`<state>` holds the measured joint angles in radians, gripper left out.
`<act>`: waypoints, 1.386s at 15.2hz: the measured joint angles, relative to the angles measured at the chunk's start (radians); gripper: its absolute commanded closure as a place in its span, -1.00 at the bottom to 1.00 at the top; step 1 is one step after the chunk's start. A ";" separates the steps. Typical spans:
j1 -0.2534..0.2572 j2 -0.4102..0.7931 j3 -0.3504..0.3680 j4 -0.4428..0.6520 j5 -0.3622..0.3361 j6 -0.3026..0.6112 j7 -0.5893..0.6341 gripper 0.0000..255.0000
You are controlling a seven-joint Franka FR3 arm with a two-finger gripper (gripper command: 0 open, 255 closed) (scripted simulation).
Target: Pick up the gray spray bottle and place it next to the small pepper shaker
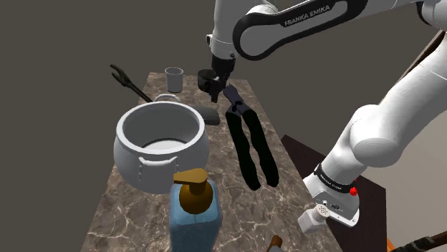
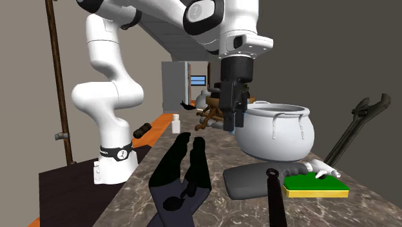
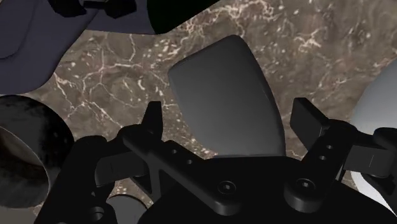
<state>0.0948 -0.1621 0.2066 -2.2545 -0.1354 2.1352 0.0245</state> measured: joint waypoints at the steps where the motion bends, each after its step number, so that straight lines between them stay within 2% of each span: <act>1: 0.002 0.030 0.004 0.016 -0.012 0.022 -0.007 -1.00; 10: 0.054 0.312 0.054 0.209 -0.158 0.165 0.004 -1.00; 21: 0.064 0.414 0.038 0.229 -0.217 0.251 0.033 -1.00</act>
<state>0.1585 0.2517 0.2450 -2.0259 -0.3526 2.3865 0.0574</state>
